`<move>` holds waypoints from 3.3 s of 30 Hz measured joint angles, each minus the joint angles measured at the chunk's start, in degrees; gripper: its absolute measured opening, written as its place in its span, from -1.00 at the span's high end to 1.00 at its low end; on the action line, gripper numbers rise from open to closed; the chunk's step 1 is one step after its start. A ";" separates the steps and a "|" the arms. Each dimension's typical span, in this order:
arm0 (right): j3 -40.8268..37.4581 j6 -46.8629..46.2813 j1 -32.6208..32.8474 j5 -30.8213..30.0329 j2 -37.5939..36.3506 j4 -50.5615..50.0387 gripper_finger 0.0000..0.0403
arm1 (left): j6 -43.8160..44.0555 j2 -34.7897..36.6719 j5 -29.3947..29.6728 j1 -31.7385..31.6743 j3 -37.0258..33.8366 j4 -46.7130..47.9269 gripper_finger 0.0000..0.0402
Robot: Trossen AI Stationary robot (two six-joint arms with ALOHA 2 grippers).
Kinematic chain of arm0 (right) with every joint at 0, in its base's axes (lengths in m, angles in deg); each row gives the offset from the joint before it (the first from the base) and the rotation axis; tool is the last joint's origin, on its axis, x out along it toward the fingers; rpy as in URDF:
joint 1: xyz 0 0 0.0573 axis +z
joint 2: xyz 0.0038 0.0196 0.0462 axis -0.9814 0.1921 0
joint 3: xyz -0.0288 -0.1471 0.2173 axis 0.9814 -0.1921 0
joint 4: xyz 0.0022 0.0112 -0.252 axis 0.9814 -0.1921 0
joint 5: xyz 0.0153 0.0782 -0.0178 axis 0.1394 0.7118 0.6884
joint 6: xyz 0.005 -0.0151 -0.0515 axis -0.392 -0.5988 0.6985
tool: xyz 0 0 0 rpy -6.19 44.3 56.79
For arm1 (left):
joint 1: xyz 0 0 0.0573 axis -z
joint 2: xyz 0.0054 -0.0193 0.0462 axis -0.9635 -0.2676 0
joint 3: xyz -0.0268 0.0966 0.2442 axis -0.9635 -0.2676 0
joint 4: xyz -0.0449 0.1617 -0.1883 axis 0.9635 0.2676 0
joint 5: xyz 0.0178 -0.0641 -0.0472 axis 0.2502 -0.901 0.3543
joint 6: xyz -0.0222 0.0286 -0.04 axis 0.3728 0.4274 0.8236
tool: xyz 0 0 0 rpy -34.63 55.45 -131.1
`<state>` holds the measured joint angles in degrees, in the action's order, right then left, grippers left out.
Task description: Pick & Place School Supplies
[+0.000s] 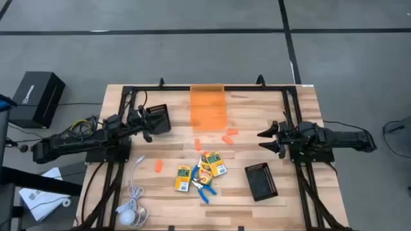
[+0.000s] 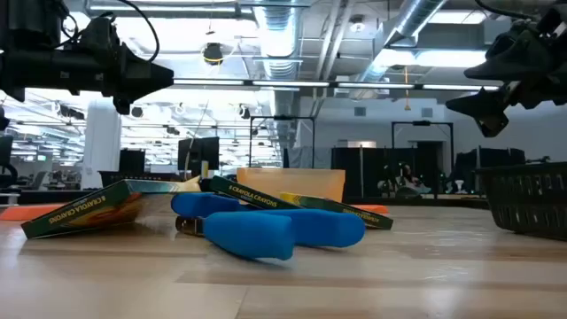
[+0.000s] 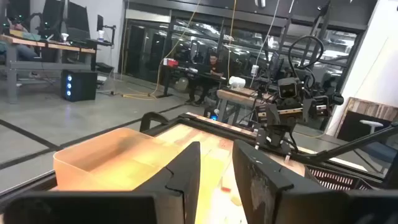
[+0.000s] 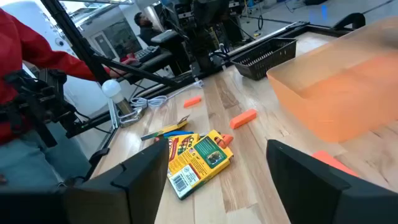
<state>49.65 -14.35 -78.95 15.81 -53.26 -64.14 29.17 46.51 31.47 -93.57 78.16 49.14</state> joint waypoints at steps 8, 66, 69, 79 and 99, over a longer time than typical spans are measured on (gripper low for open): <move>0.00 -0.01 0.00 0.00 0.01 -0.01 -0.29 | 0.00 0.00 0.01 0.01 0.00 0.00 0.55; 0.01 0.00 0.01 0.00 0.01 0.00 -0.29 | 0.00 0.02 0.00 0.00 0.00 0.00 0.55; 0.00 -0.01 0.00 0.00 -0.01 0.01 -0.29 | 0.00 0.00 0.02 0.00 -0.02 -0.02 0.55; 0.00 -0.01 0.00 0.00 -0.01 -0.01 -0.29 | 0.00 0.00 0.02 0.01 0.00 -1.01 0.55; -0.08 14.60 -0.16 -7.25 0.16 44.49 -0.29 | 31.82 0.00 0.30 0.01 0.00 -11.58 0.55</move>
<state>49.56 0.25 -79.11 8.55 -53.10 -19.64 61.00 46.51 31.76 -93.56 78.16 37.56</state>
